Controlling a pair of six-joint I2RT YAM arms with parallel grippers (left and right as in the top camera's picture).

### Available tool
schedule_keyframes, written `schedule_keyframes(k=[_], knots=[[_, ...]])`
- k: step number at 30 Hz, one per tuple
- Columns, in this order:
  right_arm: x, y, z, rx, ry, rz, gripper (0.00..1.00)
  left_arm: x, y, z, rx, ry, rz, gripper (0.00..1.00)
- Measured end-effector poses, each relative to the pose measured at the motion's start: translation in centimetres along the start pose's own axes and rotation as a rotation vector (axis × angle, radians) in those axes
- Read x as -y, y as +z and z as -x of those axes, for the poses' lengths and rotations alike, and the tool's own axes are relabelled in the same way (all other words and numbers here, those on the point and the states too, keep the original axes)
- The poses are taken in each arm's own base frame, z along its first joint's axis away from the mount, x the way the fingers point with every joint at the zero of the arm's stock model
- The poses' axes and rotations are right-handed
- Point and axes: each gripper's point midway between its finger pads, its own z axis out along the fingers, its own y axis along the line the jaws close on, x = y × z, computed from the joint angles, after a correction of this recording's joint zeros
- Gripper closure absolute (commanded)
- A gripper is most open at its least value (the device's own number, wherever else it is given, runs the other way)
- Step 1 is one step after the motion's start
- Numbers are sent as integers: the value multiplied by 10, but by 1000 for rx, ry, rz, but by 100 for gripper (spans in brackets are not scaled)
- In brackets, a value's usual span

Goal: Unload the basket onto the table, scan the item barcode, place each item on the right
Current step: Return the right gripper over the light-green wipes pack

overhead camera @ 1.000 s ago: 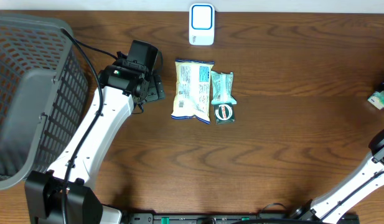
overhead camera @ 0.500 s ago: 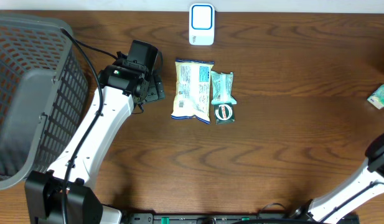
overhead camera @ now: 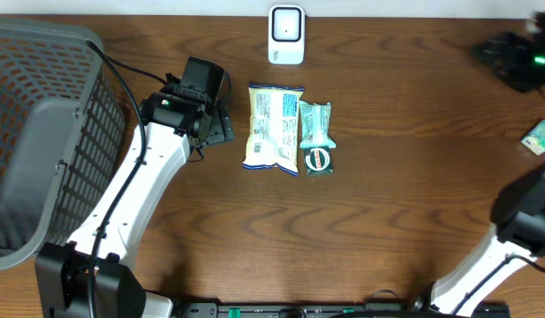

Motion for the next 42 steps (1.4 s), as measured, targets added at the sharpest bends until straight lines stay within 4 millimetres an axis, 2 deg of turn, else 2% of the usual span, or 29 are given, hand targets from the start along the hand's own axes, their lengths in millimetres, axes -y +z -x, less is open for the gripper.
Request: schedule_keyframes(k=[2,6,14,19,28,30,32,38,42], knots=[[-24,23,-11,-50,-55,7,1,0,0,0,0,0,0,2],[-56,62,-34,-132,-130,-4,1,0,0,0,0,0,0,2],[-103,124,-90,-297,-238,-16,1,0,0,0,0,0,0,2],[-113,160,-125,-397,-266,-14,1,0,0,0,-1,0,0,2],[-118,219,-195,-587,-266,23,1,0,0,0,0,0,0,2],[-118,227,-208,-623,-246,53,3,0,0,0,0,0,0,2],[-124,227,-210,-630,-237,87,7,0,0,0,0,0,0,2],[-123,229,-216,-661,-204,127,21,0,0,0,0,0,0,2],[-123,226,-225,-699,-174,131,22,0,0,0,0,0,0,2]])
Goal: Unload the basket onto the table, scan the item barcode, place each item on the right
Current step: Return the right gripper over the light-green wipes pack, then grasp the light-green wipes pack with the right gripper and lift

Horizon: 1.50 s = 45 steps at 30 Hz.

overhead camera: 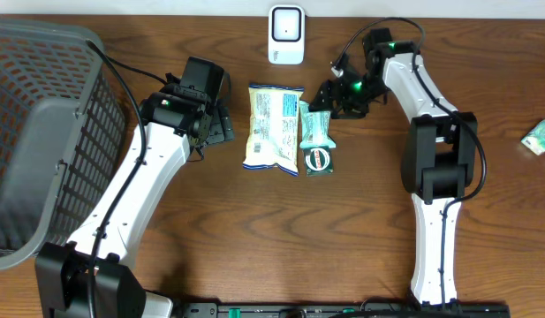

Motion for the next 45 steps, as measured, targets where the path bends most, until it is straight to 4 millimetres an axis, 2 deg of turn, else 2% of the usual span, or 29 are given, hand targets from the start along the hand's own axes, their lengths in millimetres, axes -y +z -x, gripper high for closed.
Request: schedule_keyframes(k=[5,7,18,20,26,27,45], knots=[[-1,1,-7,-27,14,9,25,0,0,0,0,0,0,2],[-1,2,-8,-31,8,8,30,0,0,0,0,0,0,2],[-5,12,-4,-22,-26,18,36,0,0,0,0,0,0,2],[-7,14,-2,-11,-36,38,41,0,0,0,0,0,0,2],[-3,23,-5,-9,-45,56,96,0,0,0,0,0,0,3],[-2,24,-6,-12,-43,55,99,0,0,0,0,0,0,2],[-8,18,-7,-8,-17,128,99,0,0,0,0,0,0,3]])
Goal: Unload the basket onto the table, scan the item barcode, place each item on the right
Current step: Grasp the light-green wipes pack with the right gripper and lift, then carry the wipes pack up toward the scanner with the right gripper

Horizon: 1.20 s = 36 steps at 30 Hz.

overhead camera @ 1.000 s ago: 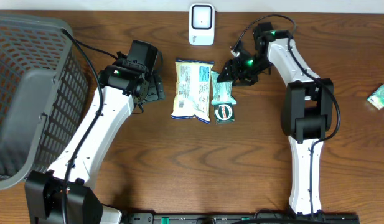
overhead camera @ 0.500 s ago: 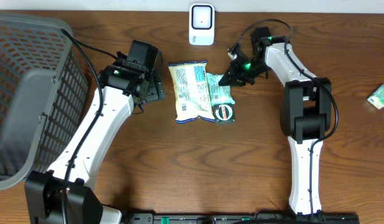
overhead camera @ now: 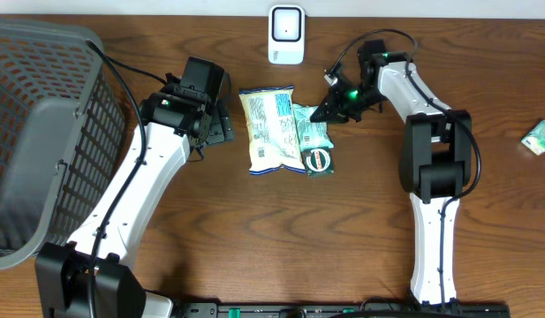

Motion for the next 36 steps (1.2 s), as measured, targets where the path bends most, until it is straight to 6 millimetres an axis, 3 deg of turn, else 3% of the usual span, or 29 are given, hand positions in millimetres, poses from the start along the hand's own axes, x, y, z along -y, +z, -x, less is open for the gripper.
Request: schedule_keyframes(k=[4,11,19,29,36], knots=[[-11,-20,4,37,-2,43,99,0,0,0,0,0,0,2],[-66,-72,14,145,-115,149,99,0,0,0,0,0,0,2],[-119,-89,6,177,-342,354,99,0,0,0,0,0,0,2],[-135,-94,6,200,-433,432,99,0,0,0,0,0,0,2],[-120,-75,19,191,-321,276,99,0,0,0,0,0,0,2]])
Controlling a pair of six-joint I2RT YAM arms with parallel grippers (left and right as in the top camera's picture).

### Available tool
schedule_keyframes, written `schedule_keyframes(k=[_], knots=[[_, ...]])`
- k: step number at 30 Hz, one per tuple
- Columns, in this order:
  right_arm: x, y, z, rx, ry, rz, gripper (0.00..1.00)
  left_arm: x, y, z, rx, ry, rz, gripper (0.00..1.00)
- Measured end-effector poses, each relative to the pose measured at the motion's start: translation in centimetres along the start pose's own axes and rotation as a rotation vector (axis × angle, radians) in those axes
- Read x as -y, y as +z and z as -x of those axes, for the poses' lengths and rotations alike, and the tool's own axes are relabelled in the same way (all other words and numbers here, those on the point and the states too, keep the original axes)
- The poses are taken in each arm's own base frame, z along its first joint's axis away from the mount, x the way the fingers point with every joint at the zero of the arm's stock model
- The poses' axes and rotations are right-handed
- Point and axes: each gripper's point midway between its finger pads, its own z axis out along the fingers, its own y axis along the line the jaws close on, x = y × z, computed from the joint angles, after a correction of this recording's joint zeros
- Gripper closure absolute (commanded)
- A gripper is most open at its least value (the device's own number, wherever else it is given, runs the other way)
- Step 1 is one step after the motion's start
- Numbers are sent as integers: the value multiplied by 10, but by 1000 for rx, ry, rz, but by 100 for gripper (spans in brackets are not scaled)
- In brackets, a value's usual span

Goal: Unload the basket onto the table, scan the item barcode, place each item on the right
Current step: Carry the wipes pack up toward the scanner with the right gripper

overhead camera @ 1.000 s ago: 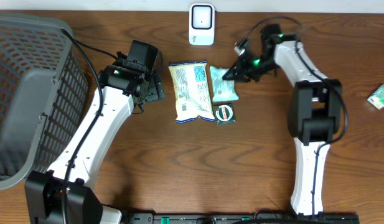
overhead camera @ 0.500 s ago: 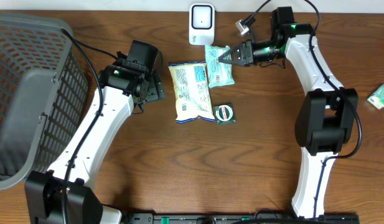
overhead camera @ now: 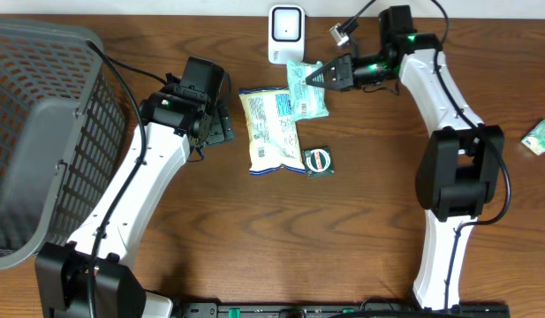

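Observation:
A white barcode scanner [overhead camera: 287, 35] stands at the table's far edge. Just right of and below it hangs a teal packet [overhead camera: 307, 90], with my right gripper [overhead camera: 320, 76] shut on its upper right corner. The packet's lower edge overlaps a yellow-and-white snack bag [overhead camera: 271, 131], which lies skewed on the table. A small round dark green item [overhead camera: 318, 159] lies by the bag's lower right corner. My left gripper [overhead camera: 223, 124] rests left of the snack bag, its fingers apart and holding nothing.
A large grey mesh basket [overhead camera: 42, 132] fills the left side. A small teal box [overhead camera: 539, 137] lies at the right edge. A black cable [overhead camera: 122, 84] runs from the basket along the left arm.
My right gripper has moved toward the far edge with the teal packet in it. The packet has left the table beside the round item and now hangs by the scanner. The left arm has not moved.
At first the snack bag and teal packet lay straight, side by side, with the right arm off at the right edge. Then my right gripper was at the packet's top. Then bag and packet lay skewed leftward, the gripper on the packet. Now the packet hangs near the scanner.

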Motion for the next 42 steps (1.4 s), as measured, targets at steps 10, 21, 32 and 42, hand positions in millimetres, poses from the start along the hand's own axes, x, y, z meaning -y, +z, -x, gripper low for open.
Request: schedule_keyframes(k=[10,21,32,42], knots=[[17,35,3,-10,54,-217,99,0,0,0,0,0,0,2],[13,40,1,-12,116,-207,99,0,0,0,0,0,0,2],[3,33,5,1,111,-208,99,0,0,0,0,0,0,2],[-43,0,-8,-8,142,-262,99,0,0,0,0,0,0,2]])
